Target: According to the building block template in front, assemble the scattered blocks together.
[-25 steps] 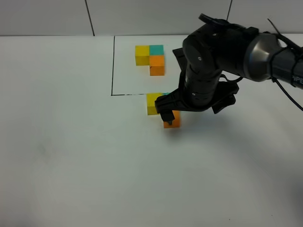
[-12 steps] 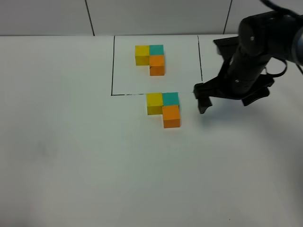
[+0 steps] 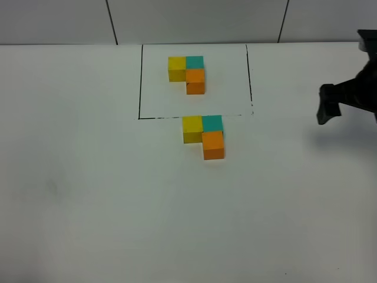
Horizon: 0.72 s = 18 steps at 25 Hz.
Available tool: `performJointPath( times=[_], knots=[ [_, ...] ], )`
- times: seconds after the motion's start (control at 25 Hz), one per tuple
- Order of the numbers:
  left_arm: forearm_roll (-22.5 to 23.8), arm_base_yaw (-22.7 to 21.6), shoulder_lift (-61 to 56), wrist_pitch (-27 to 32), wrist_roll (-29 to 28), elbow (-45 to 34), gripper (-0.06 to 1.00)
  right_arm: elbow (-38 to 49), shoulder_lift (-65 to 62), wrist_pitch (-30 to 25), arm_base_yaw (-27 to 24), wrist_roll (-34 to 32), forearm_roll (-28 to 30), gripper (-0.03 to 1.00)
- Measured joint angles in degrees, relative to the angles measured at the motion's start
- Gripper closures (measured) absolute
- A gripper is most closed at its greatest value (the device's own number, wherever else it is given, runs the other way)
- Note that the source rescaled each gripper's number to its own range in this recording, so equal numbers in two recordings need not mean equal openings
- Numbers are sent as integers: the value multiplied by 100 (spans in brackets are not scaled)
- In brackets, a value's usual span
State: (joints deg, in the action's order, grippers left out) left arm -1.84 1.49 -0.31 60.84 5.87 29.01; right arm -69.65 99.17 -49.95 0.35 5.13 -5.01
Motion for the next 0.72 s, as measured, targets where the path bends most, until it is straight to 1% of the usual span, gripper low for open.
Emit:
performJointPath(
  times=[0.16, 0.28, 0.36, 0.52, 0.64, 0.72],
  knots=[
    [0, 0, 0, 0, 0, 0, 30, 881, -1000, 31, -329, 61, 145, -3],
    [2, 0, 0, 0, 0, 0, 30, 1432, -2022, -32, -432, 61, 218, -3],
    [2, 0, 0, 0, 0, 0, 30, 1755, -2669, -156, -444, 39, 329, -3],
    [2, 0, 0, 0, 0, 0, 30, 2271, -3827, -622, -451, 21, 658, -3],
    [2, 0, 0, 0, 0, 0, 30, 2591, -4577, -847, -451, 16, 691, -3],
    [2, 0, 0, 0, 0, 0, 30, 2780, -5052, -895, -451, 16, 654, -3]
  ],
)
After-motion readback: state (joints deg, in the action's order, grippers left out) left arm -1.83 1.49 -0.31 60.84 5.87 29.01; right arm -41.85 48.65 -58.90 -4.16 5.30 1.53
